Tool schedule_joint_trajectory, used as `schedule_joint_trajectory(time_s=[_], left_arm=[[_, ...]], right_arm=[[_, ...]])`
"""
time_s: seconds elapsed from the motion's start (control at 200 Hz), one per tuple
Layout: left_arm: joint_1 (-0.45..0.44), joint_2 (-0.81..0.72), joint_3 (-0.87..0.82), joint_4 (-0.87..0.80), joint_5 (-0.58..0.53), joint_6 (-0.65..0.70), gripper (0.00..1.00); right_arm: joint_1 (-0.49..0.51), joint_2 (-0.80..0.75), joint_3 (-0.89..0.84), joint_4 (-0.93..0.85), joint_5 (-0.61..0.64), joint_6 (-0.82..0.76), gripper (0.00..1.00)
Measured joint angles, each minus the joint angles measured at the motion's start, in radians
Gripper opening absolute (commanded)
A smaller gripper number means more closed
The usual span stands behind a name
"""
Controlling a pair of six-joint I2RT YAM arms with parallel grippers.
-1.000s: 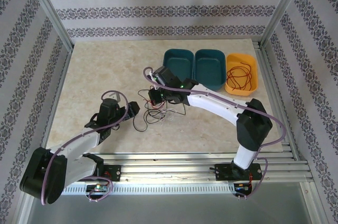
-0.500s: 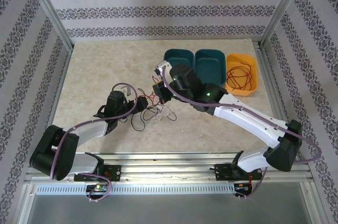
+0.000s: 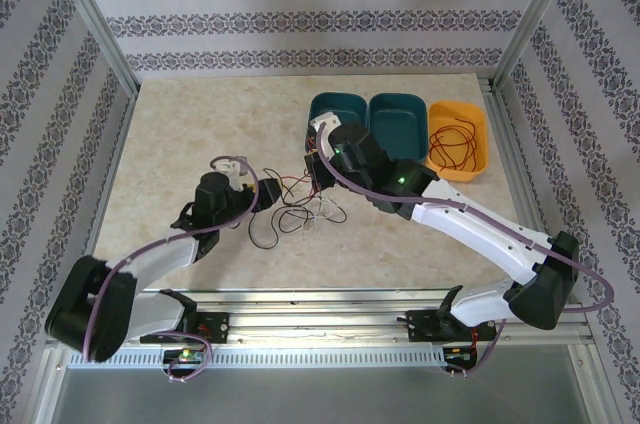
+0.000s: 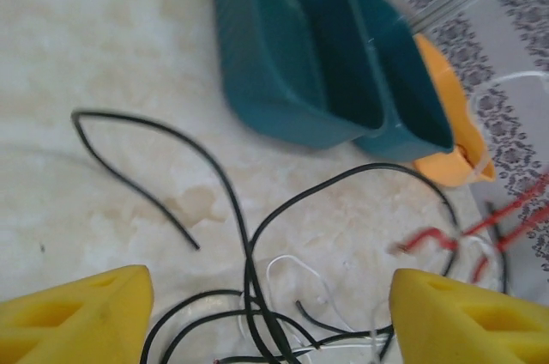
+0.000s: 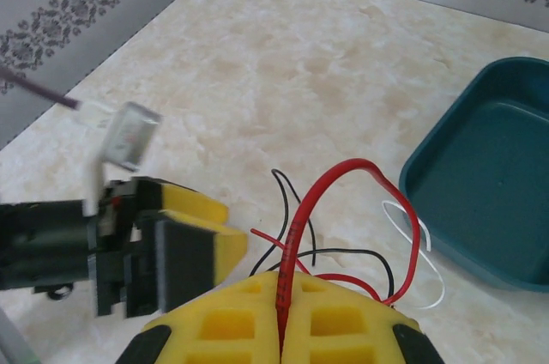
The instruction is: Untangle the cables
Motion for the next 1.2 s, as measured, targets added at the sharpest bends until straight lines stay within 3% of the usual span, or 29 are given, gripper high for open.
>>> schedule_joint_trajectory(time_s=[0.1, 0.195, 0.32, 0.415, 0.815, 1.084, 1.199], left_arm=[[-0.034, -0.085, -0.088, 0.070, -0.025, 0.074, 0.84], [-0.135, -0.119, -0.166, 0.131, -0.071, 0.170, 0.86], [-0.277, -0.097, -0.182, 0.190, -0.139, 0.324, 0.86], [-0.331, -0.030, -0.180, 0.291, -0.187, 0.409, 0.86], [-0.387, 0.380, -0.126, 0.756, -0.275, 0.496, 0.86], [-0.412, 0.483, -0.049, 0.877, -0.301, 0.494, 0.85], [-0.412, 0.519, -0.032, 0.896, -0.331, 0.491, 0.78]], right_arm=[[-0.008, 0.000, 0.000, 0.000, 0.006, 0.034, 0.00], [-0.010, 0.001, 0.000, 0.000, 0.006, 0.064, 0.00], [-0.010, 0.006, 0.000, 0.001, 0.006, 0.099, 0.00], [-0.011, 0.011, 0.000, 0.001, 0.006, 0.123, 0.00], [-0.010, 0.011, 0.000, 0.006, -0.029, 0.200, 0.00], [-0.010, 0.018, 0.000, 0.028, -0.058, 0.227, 0.00], [-0.010, 0.026, 0.000, 0.038, -0.068, 0.229, 0.00]])
